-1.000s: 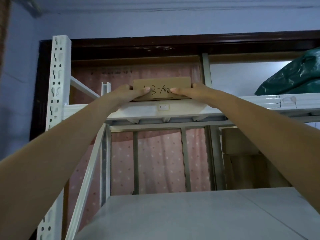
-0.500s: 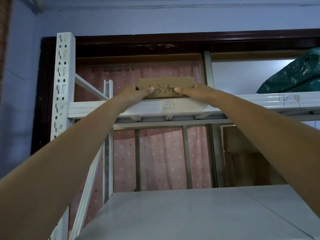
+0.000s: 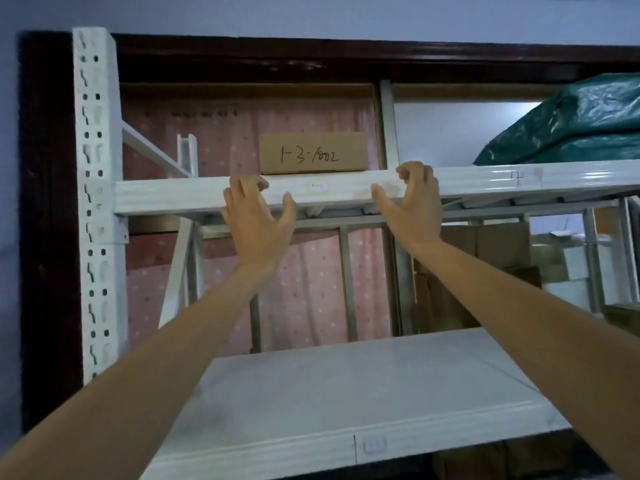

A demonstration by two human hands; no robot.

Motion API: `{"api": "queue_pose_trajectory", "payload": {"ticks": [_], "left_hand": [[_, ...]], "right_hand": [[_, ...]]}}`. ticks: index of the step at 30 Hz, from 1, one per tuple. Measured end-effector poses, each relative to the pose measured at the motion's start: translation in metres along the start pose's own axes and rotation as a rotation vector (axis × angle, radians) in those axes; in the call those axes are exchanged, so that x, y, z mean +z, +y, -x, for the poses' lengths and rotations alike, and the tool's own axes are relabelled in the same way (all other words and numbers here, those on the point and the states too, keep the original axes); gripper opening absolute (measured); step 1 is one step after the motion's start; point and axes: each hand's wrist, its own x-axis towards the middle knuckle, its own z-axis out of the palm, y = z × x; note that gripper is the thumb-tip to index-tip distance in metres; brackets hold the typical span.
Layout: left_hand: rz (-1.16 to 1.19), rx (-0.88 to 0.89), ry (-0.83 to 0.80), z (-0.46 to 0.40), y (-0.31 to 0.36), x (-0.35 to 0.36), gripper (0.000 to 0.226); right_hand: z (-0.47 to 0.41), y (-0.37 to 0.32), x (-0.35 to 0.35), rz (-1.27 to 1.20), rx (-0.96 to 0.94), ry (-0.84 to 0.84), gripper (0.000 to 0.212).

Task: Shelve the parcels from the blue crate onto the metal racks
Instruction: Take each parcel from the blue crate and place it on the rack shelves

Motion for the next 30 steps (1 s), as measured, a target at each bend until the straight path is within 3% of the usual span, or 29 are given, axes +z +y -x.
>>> {"api": "queue_pose_trajectory", "payload": {"ticks": [4, 9, 13, 17, 30], "left_hand": [[0.075, -0.091, -0.225, 0.061, 0.017, 0.012, 0.035], [0.031, -0.2, -0.778, 0.122, 0.056, 0.026, 0.043], [0.017, -0.245, -1.063, 0.164, 0.115, 0.036, 0.059], [0.072, -0.245, -1.202, 0.223, 0.196, 0.048, 0.045], [0.196, -0.287, -1.469, 0.427, 0.454, 0.09, 0.042]], "right_hand": [[0.052, 0.033, -0.023, 0.029, 0.079, -0.144, 0.043], [0.111, 0.081, -0.076, 0.102, 0.293, -0.513, 0.056], [0.145, 0.12, -0.141, 0.164, 0.426, -0.721, 0.064], [0.171, 0.159, -0.231, 0.195, 0.504, -0.829, 0.066], [0.229, 0.288, -0.534, 0.414, 0.697, -0.884, 0.07]]}}
